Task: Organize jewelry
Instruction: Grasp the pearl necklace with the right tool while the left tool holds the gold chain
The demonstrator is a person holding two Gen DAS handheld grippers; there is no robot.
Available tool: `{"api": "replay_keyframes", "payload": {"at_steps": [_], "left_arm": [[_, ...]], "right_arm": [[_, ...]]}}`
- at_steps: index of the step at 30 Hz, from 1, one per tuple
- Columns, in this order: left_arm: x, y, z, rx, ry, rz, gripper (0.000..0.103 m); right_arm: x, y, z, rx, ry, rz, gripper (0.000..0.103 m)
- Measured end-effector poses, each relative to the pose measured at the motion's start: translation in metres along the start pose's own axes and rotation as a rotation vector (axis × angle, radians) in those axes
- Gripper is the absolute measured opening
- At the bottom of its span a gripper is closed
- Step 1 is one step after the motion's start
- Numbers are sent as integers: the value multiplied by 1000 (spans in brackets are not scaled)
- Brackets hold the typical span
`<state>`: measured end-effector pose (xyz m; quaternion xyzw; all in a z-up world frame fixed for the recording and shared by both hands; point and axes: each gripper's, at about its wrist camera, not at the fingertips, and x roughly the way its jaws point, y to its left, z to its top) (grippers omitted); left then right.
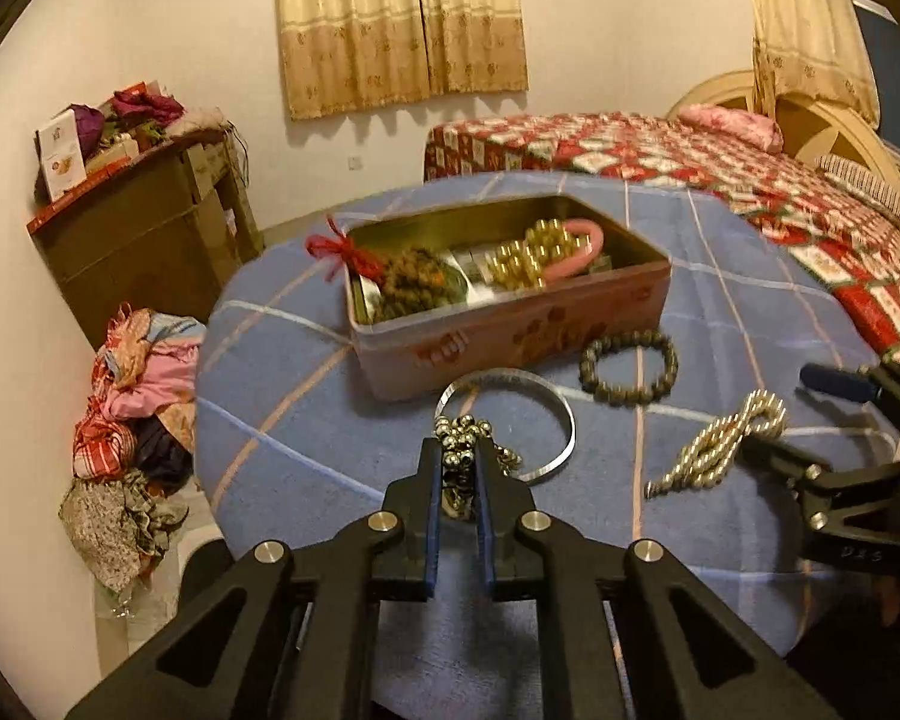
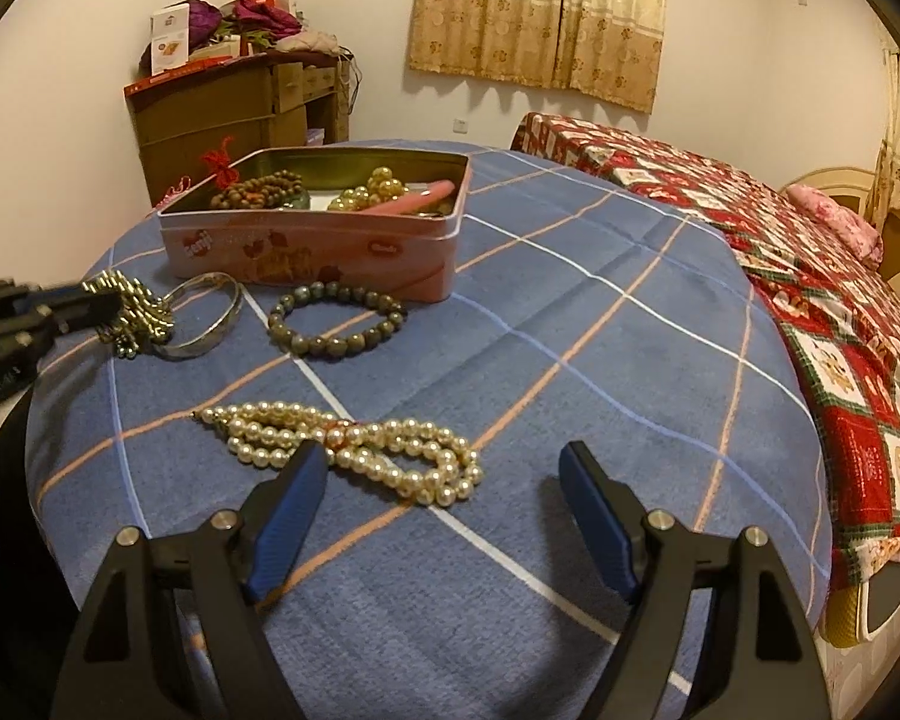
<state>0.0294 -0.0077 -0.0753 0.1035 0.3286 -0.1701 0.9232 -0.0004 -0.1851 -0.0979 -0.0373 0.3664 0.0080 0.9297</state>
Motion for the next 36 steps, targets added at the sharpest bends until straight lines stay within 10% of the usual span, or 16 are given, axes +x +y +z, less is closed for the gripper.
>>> {"api": "replay_keyframes", "payload": {"at_steps": [15,23,36], "left_arm": [[-17,13,14,-4,-72,52,9],[-13,19,12,-28,-62,47,9],[-14,24,12,-45,-66,42,9]], "right_arm": [[7,2,4,-2,13,31,80],[8,8,9,-10,23,69,32],[4,6,9,17,8,81,18]]}}
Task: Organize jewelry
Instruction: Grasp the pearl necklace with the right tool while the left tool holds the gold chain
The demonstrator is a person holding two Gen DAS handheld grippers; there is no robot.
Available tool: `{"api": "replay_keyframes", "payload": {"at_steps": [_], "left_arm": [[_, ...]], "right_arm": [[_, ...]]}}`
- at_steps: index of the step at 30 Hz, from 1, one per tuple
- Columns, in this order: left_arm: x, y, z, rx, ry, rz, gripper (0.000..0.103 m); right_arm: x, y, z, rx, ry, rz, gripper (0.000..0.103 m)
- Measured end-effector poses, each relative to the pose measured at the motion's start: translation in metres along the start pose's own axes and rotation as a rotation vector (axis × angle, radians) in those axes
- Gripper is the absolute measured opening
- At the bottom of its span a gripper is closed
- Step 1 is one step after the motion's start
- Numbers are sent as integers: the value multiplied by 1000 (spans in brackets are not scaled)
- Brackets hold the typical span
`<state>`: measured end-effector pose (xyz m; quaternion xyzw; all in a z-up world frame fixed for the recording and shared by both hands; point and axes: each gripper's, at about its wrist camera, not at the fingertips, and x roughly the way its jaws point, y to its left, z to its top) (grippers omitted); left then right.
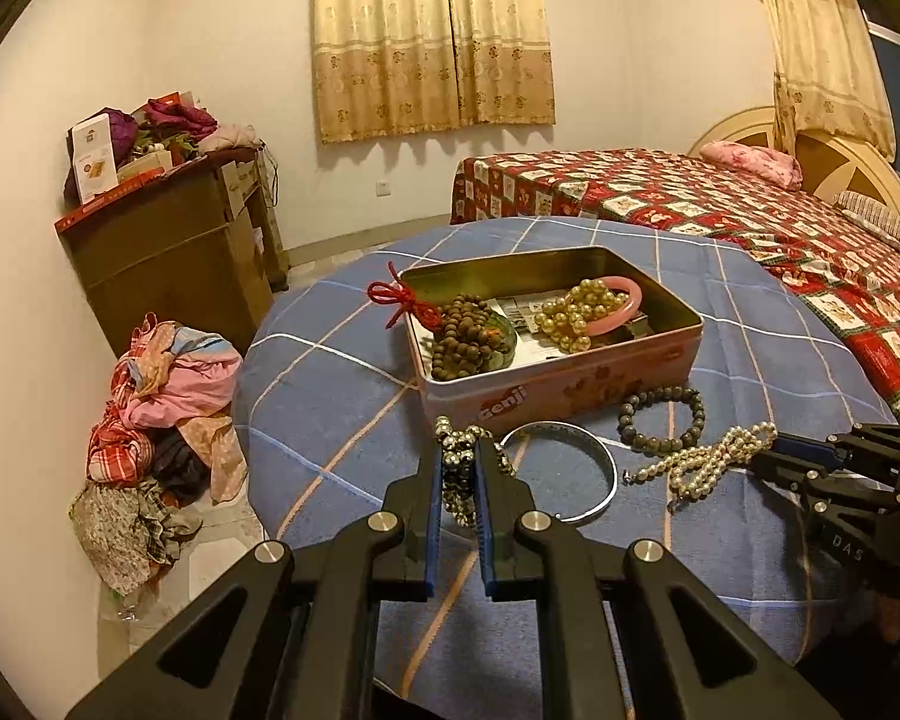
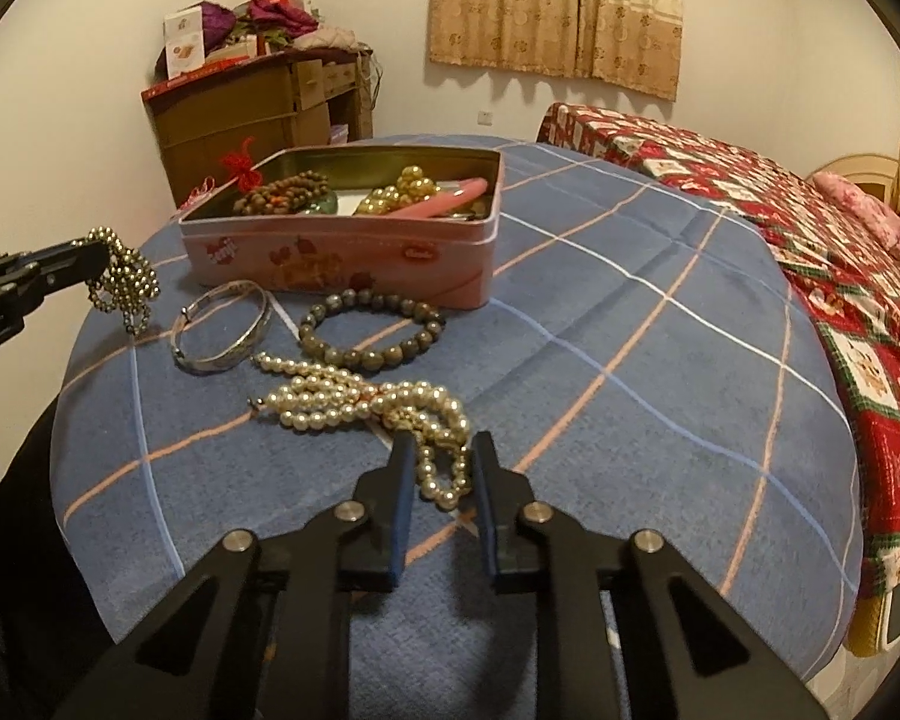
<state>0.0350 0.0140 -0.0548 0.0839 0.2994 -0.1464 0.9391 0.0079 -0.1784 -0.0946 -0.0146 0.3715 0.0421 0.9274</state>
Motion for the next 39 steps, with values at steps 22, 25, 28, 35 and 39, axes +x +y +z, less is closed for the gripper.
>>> {"api": "replay_keyframes", "payload": {"at_steps": [22,25,28,35,39], "left_arm": [[1,-4,-2,4,21,-19,9],[2,-6,-3,4,27,-24,9],[3,-3,-3,4,26,-20,9],[3,-2,1,3,17,-15,9],[1,-2,3,6,8,-12,9]], "right_arm": [[5,9,8,-71,-6,17,62],[10,9,9,-65,22,85,32],[10,5,11,-44,31,103,19],[-9,8,14,-43,-46,57,9],[-16,13,19,-61,-87,21,9]]}}
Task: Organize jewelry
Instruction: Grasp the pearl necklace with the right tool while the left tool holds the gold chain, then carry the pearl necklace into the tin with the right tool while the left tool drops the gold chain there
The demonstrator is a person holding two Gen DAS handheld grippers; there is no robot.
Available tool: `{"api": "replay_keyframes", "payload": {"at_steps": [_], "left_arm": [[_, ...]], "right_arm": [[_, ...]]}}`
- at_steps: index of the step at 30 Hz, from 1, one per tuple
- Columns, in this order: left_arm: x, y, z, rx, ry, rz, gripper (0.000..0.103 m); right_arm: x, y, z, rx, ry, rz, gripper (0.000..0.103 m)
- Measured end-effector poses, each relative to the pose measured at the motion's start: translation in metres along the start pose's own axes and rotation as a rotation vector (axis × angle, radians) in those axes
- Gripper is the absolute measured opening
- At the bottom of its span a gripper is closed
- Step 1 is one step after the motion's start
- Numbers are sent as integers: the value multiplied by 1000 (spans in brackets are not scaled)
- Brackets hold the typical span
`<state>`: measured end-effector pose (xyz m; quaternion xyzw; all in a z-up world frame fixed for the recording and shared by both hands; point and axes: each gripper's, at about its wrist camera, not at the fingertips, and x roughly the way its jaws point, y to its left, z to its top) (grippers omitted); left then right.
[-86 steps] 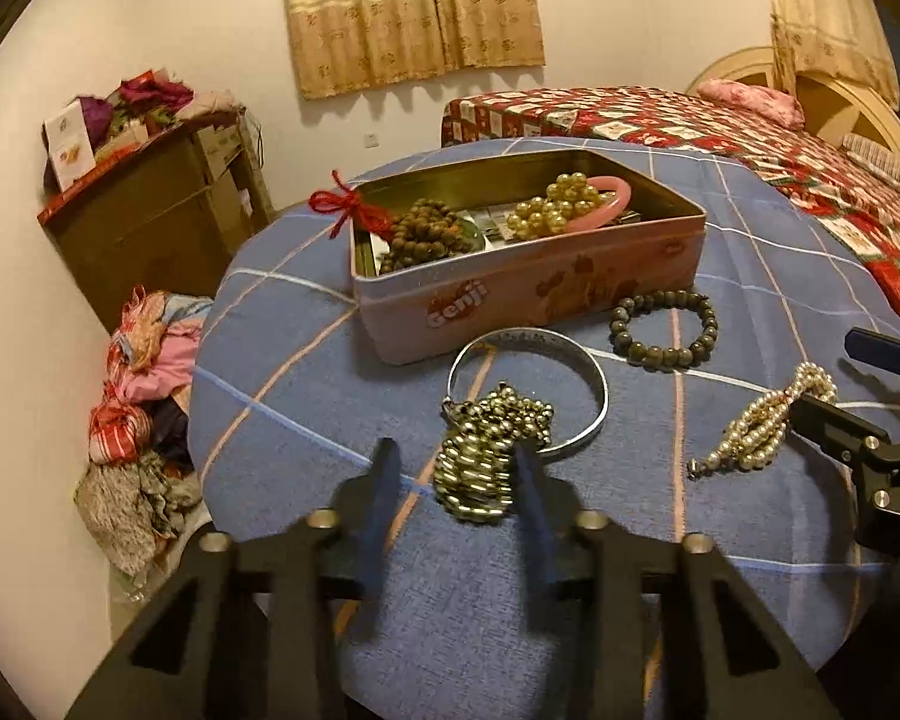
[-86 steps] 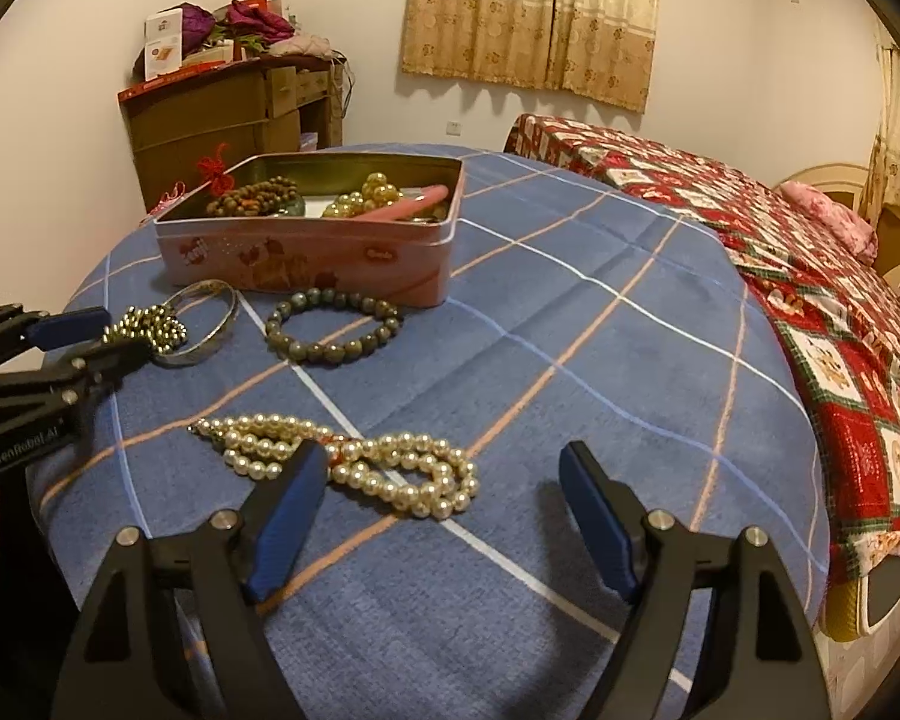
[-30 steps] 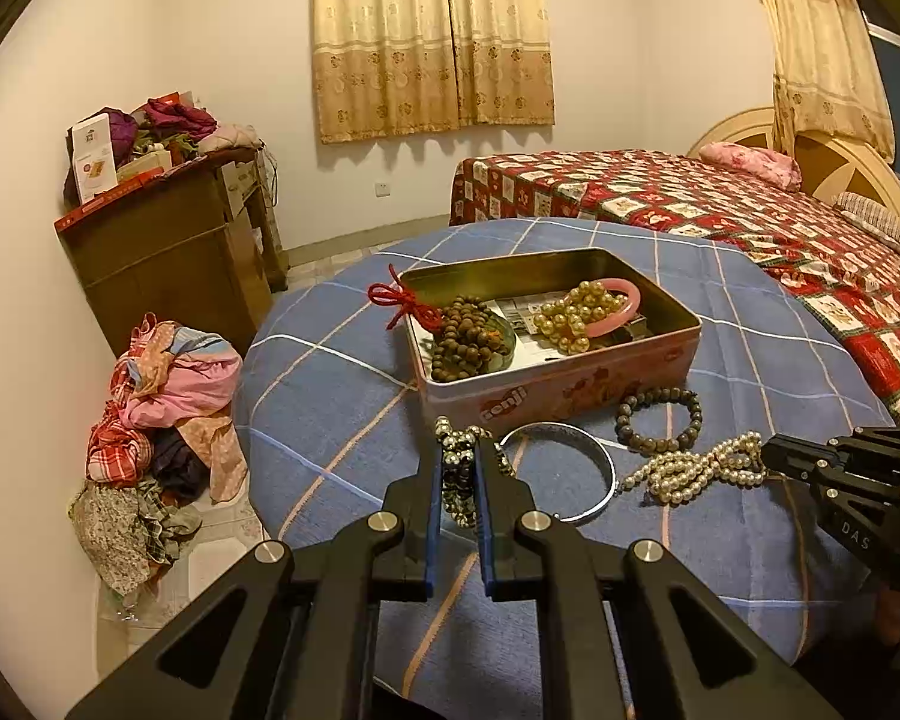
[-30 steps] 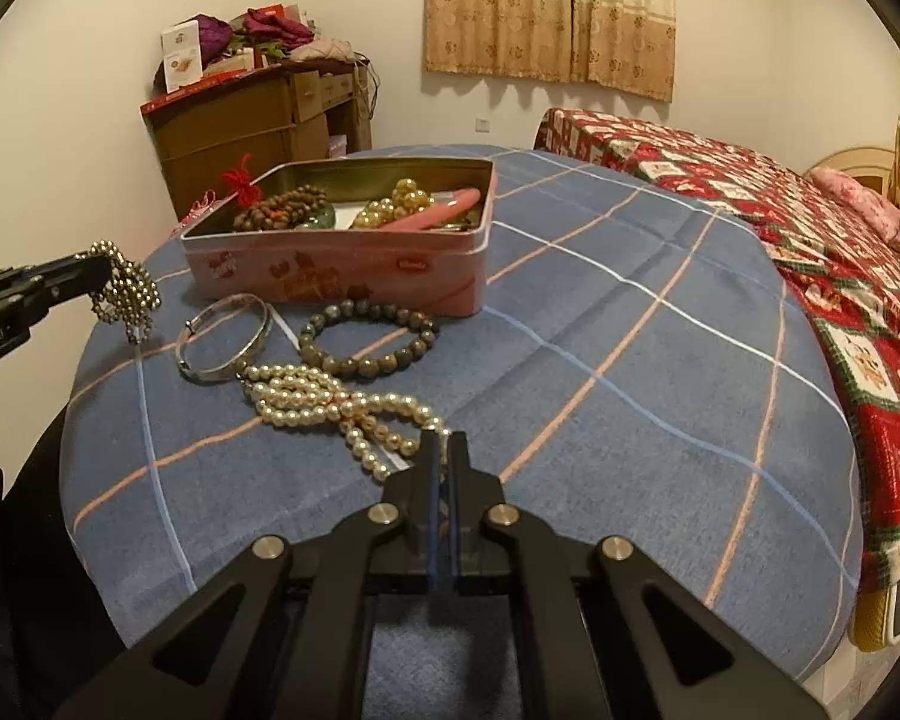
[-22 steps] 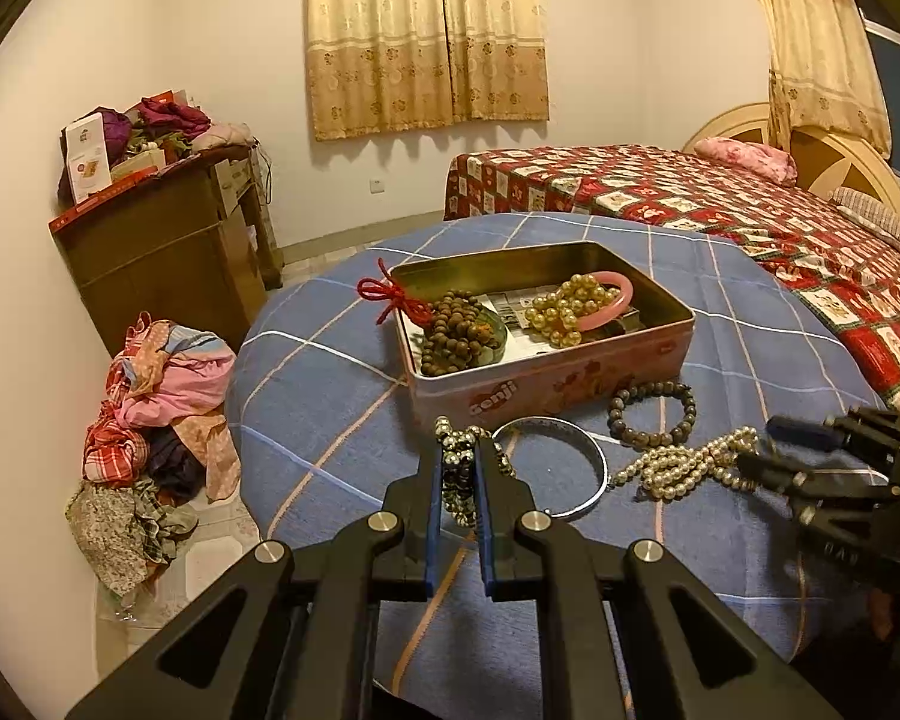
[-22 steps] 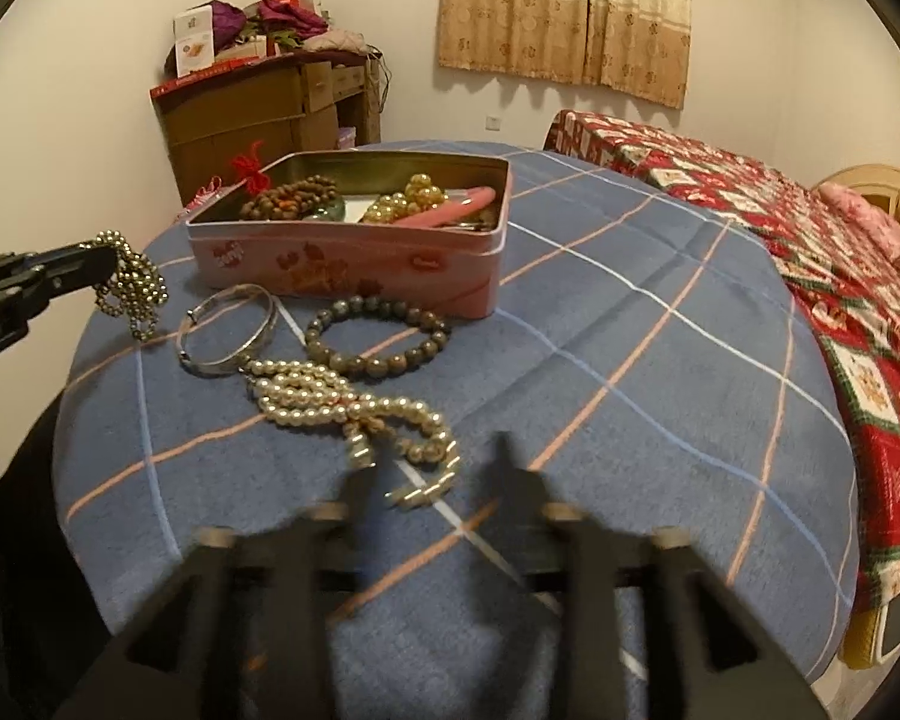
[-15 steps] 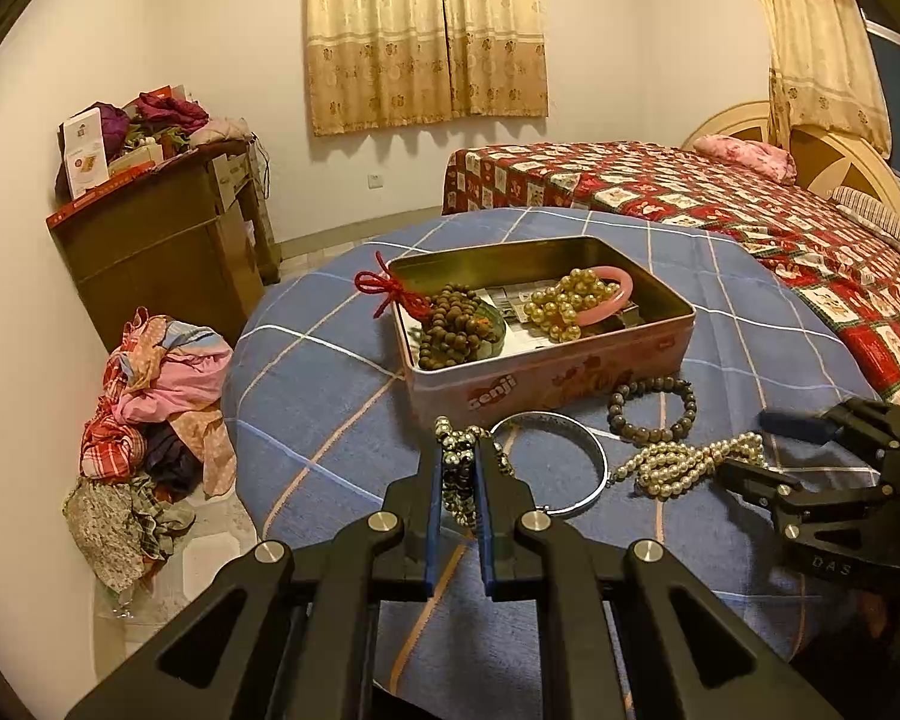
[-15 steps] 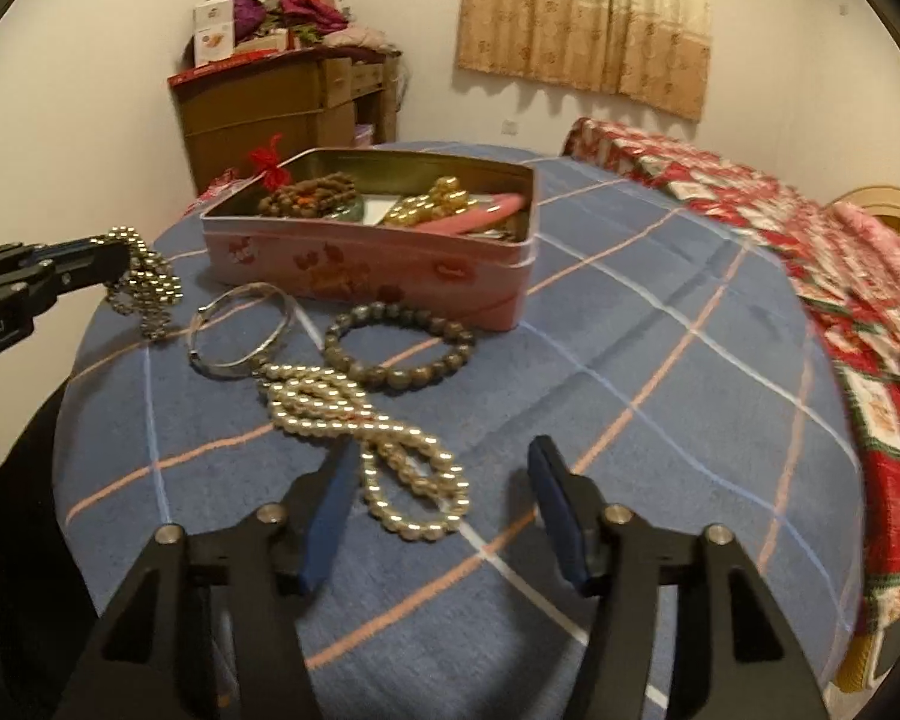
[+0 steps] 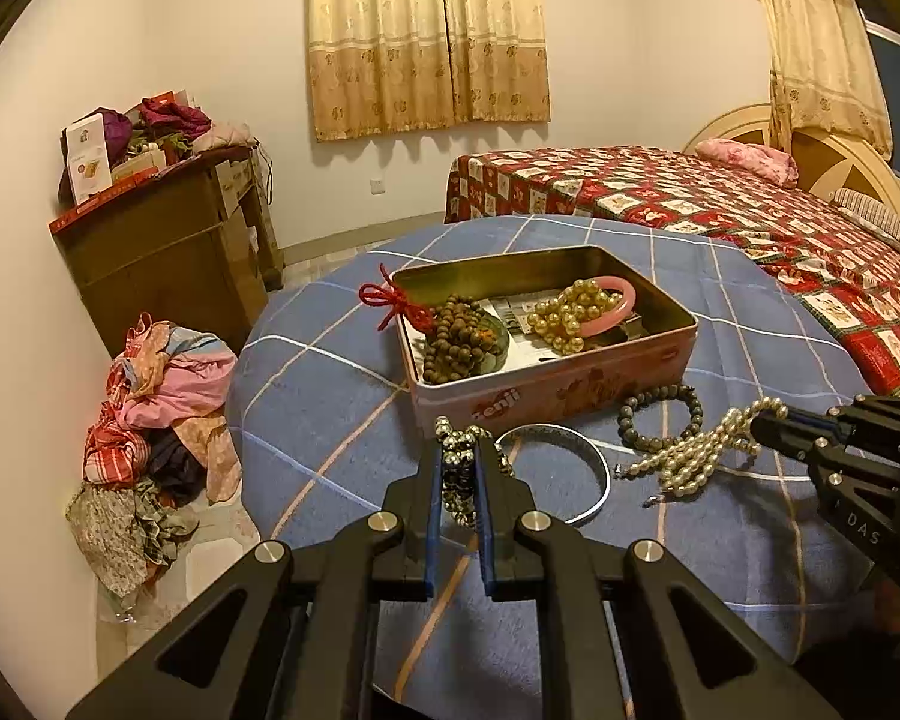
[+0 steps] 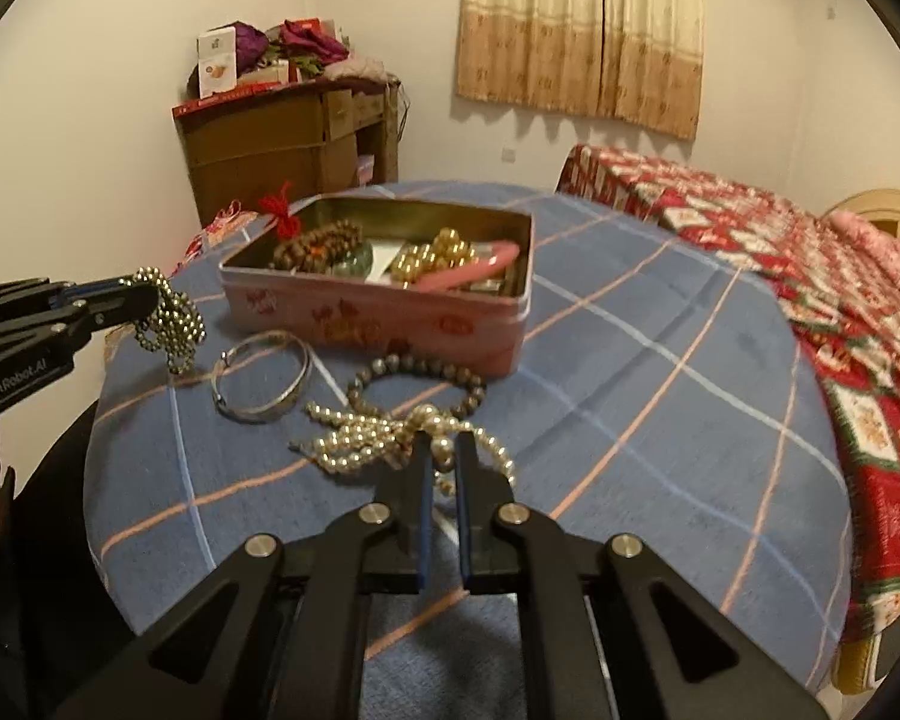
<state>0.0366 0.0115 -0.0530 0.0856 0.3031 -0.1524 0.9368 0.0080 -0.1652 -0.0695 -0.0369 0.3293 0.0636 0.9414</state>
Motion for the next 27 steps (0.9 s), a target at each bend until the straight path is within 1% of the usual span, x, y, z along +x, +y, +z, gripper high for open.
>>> {"api": "replay_keyframes", "payload": {"at_steps": [2,6,16,20,27], "left_arm": [[-1,0,1,2,-5,4,9],[-5,1,8,4,-19,5,9],[-14,-3,43,38,-86,-1,9],[-10,-4,58,53,-103,6,9],[5,-2,78,67,-109,32,9]], "right_arm": [[-5,4,1,-24,-25,-38,9],[-16,4,10,-43,-70,-69,8],[-27,3,39,-57,-143,-87,9],[-29,2,50,-66,-168,-90,9],[-26,2,72,-94,-208,-103,8]]}}
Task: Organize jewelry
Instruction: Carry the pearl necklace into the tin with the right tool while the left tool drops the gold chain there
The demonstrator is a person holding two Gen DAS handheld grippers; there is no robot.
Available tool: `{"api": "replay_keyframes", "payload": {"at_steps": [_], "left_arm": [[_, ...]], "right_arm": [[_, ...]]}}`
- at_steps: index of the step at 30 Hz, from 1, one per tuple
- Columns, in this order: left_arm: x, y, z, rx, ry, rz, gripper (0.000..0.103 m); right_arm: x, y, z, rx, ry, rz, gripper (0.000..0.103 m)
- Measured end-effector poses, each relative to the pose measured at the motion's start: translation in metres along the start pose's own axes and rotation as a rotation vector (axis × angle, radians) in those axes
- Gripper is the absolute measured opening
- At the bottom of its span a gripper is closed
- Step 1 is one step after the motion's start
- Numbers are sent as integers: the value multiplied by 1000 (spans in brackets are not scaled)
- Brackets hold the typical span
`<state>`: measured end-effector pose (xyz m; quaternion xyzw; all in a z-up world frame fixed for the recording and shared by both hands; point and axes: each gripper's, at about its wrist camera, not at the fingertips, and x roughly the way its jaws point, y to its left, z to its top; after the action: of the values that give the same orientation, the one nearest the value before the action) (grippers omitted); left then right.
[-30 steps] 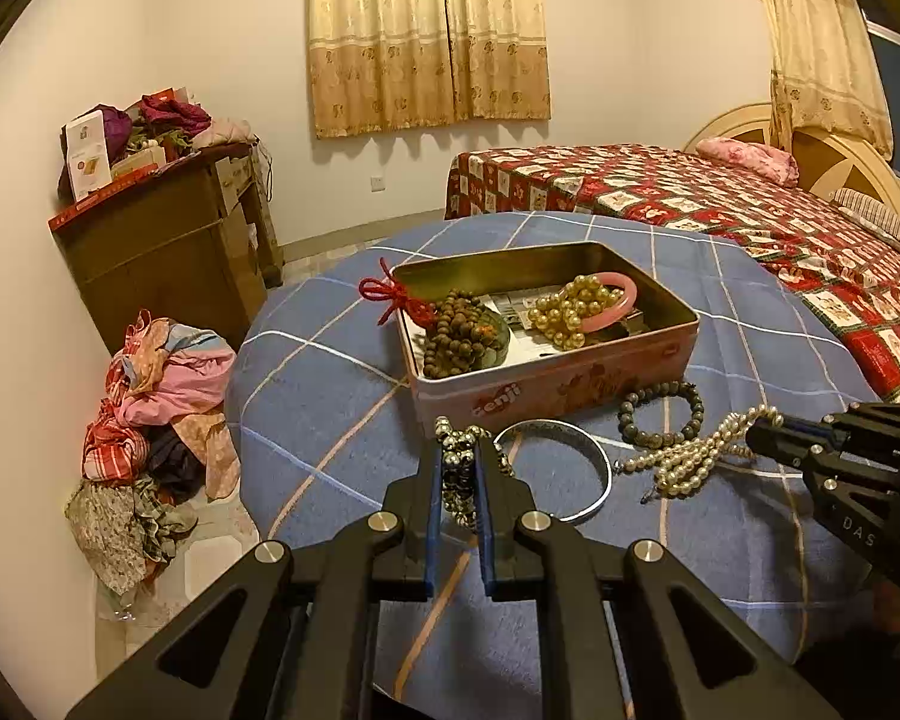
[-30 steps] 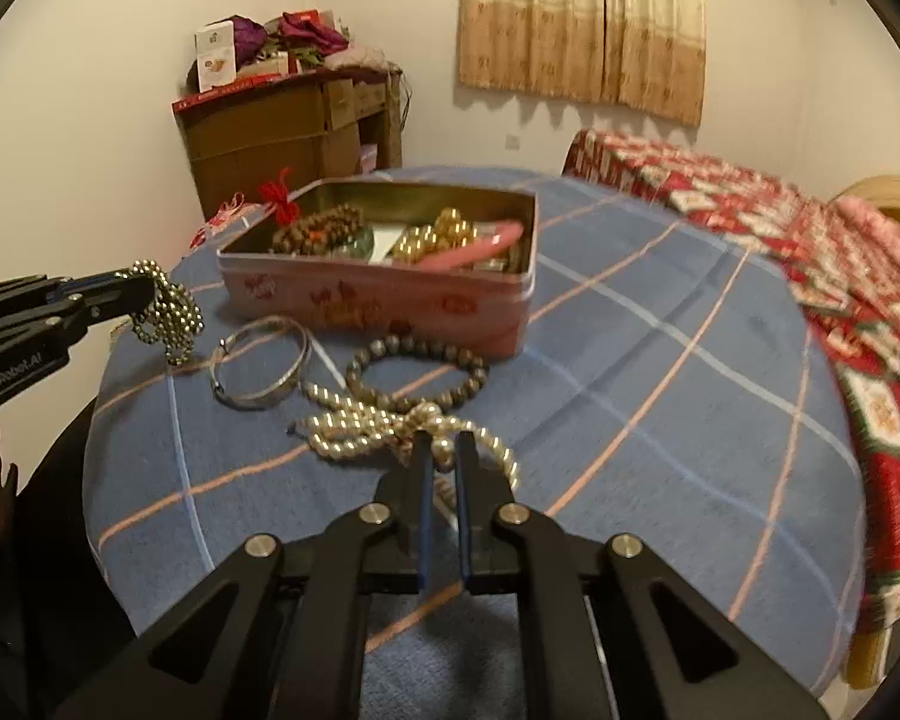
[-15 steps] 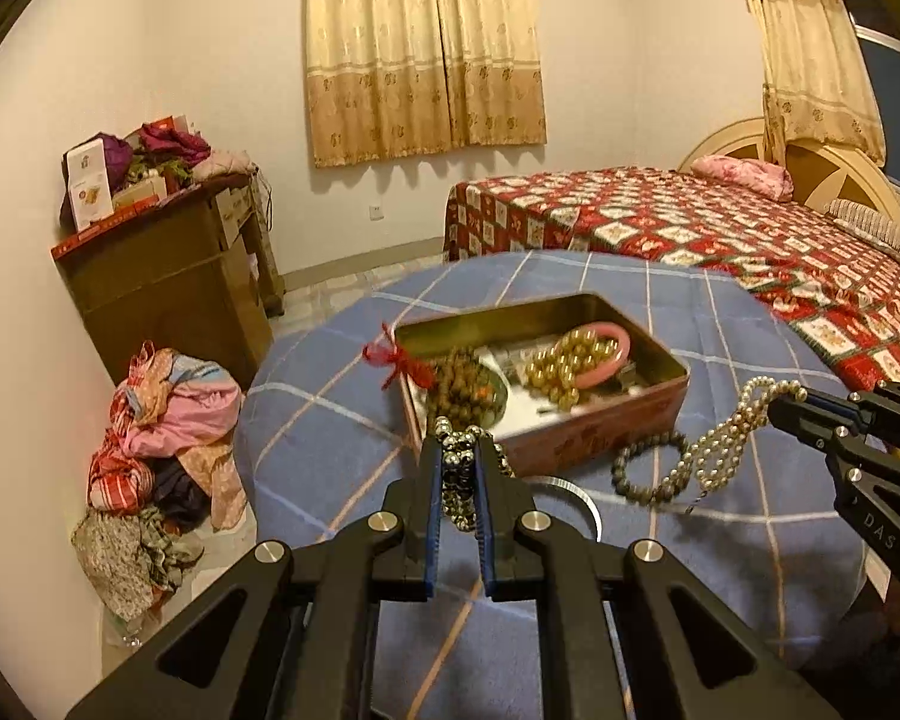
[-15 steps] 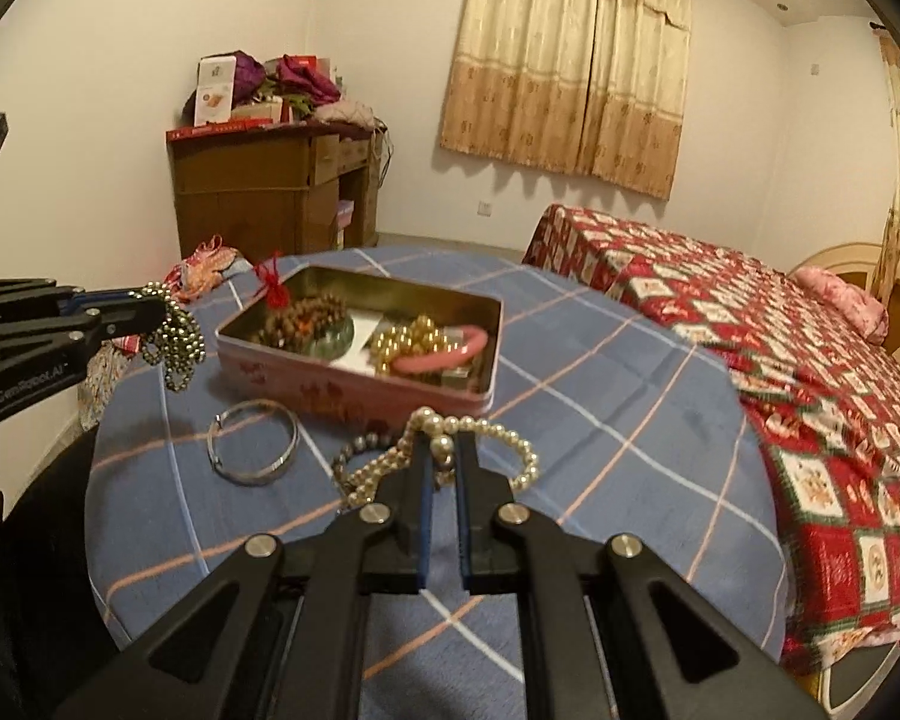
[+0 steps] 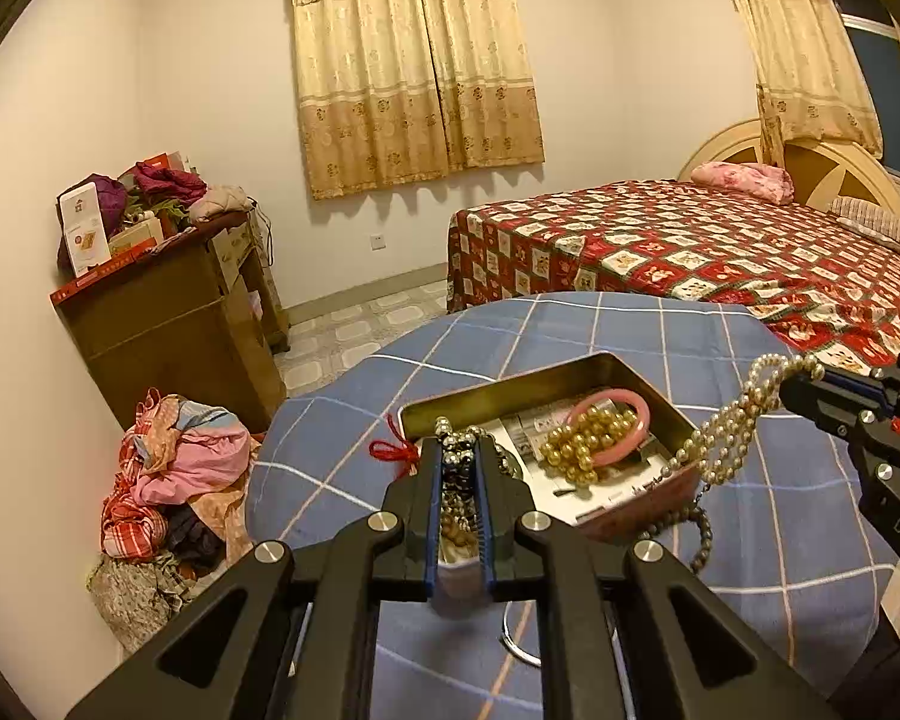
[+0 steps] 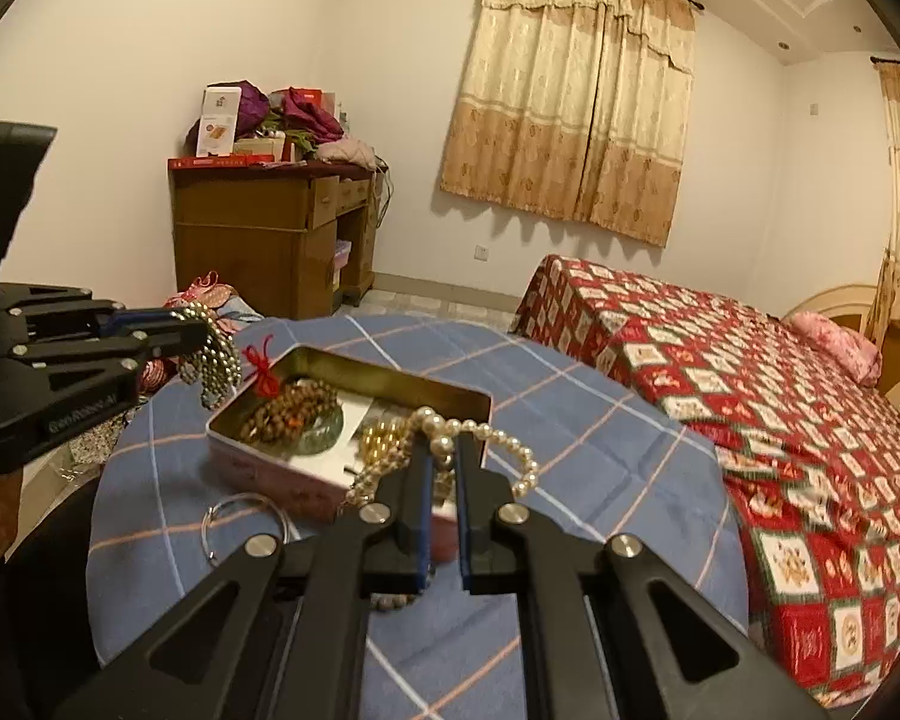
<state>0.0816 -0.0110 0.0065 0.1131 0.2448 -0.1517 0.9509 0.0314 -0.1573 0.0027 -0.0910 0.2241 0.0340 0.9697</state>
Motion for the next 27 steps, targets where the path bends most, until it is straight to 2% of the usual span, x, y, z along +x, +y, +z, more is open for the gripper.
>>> {"api": "replay_keyframes", "payload": {"at_steps": [27], "left_arm": [[65,-5,25,46,47,50,9]], "right_arm": [[60,-1,26,-15,32,-27,8]]}}
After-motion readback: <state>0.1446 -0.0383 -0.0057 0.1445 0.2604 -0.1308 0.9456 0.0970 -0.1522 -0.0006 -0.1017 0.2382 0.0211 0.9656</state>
